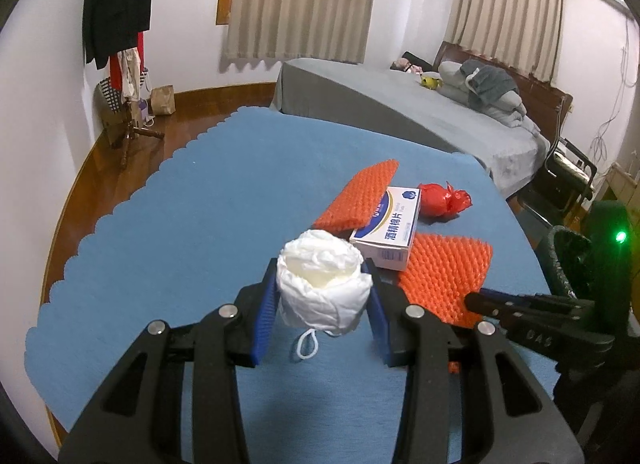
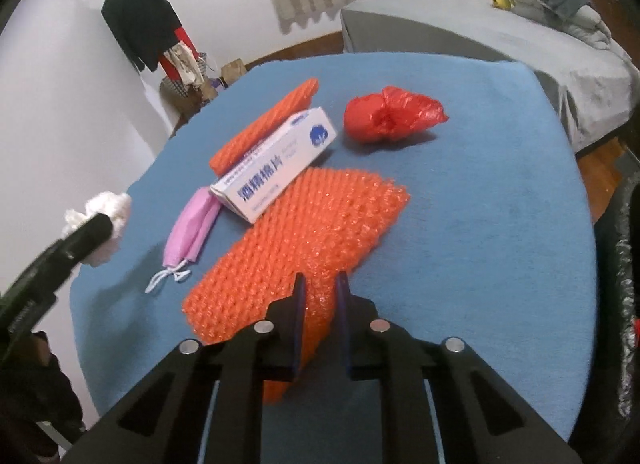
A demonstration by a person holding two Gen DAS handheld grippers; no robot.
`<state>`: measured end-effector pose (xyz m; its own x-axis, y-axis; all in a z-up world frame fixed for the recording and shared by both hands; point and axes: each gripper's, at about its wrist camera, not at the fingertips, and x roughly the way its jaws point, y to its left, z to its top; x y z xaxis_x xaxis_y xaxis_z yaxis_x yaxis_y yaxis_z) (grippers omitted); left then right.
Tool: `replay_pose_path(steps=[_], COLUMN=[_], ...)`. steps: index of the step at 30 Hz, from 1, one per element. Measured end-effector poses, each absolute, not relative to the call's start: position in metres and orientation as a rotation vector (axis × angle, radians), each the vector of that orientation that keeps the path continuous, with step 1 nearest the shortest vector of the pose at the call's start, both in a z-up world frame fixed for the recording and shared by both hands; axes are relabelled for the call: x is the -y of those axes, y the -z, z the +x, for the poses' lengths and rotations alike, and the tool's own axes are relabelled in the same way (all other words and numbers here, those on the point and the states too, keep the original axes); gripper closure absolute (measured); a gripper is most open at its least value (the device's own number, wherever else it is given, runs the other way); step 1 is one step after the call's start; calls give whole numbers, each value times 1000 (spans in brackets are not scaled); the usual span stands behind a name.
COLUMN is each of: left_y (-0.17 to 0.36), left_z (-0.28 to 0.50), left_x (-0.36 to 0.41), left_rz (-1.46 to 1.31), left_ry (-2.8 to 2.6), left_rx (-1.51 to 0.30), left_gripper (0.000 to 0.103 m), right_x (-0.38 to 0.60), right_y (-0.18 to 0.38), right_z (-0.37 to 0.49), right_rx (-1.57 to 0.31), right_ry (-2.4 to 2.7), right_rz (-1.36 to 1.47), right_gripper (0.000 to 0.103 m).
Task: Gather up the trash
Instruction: 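Lift the white bag with the left gripper while the right gripper grasps the orange mesh pad, then carry the white bag and orange mesh pad into the bin and open both grippers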
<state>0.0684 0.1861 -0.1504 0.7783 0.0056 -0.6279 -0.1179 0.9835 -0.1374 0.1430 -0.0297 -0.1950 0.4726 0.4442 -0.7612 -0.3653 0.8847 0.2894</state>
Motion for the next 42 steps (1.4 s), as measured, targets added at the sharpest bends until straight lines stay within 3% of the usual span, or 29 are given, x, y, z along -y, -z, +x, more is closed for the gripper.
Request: replay_pose_path(steps=[22, 42], left_y=[117, 88], left_z=[72, 94], left_x=[-119, 21], left_rz=[-116, -44], left_ry=[44, 307], left_rx=[-625, -568], left_gripper=[64, 64], right_x=[93, 231], right_y=[116, 88], right_z=[117, 95], right_rx=[-772, -659], right_ry=[-456, -186], right_rz=[84, 152], right_gripper=[90, 90])
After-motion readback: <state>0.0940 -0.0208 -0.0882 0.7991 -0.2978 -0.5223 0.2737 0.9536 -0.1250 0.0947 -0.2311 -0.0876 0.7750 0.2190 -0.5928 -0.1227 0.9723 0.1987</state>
